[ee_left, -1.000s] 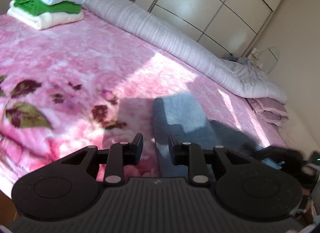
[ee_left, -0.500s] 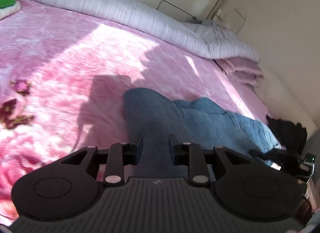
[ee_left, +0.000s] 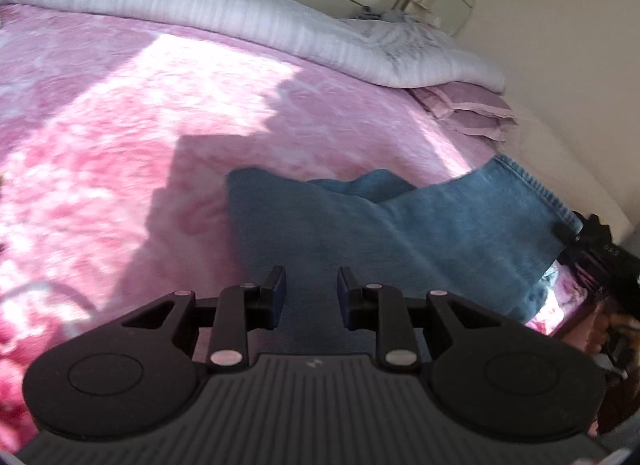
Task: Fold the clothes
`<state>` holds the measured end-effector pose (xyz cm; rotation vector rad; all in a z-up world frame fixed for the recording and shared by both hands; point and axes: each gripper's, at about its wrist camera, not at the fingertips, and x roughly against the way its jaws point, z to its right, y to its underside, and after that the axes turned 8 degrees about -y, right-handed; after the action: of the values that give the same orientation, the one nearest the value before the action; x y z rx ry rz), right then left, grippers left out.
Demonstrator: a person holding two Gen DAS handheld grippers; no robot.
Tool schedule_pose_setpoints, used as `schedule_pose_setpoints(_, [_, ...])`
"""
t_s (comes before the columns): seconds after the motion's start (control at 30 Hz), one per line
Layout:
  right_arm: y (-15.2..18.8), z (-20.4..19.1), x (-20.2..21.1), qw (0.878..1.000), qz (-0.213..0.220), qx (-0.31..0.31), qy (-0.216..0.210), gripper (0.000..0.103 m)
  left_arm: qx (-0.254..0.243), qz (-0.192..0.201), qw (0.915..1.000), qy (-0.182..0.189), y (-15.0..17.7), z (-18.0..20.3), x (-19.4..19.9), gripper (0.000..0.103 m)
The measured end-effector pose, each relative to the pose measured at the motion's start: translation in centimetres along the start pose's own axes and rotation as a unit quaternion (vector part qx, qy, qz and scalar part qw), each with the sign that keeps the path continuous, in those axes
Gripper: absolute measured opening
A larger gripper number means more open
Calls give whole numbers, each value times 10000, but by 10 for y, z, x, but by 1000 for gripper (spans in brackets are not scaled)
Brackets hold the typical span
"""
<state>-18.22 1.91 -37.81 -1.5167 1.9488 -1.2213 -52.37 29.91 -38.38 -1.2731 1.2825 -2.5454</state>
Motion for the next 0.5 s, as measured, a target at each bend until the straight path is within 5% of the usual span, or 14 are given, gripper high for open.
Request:
schedule_pose_setpoints(0.17, [0, 97, -6, 9849, -317, -1037, 1349, 7, -259, -175, 9994, 124, 0, 23, -19, 22])
schedule_pose_setpoints(0.27, [-1, 108, 0, 9865, -225, -1212, 1080, 7, -335, -225, 9990, 192, 1, 31, -23, 22])
schedule_pose_setpoints(0.43, [-29, 77, 14, 9960, 459, -270, 723, 7, -377, -246, 9988, 190, 1, 39, -28, 22])
schedule_pose_setpoints(0.5, [-30, 94, 12, 9936, 360, -491, 951, 7, -379, -285, 9987, 204, 3, 43, -32, 22])
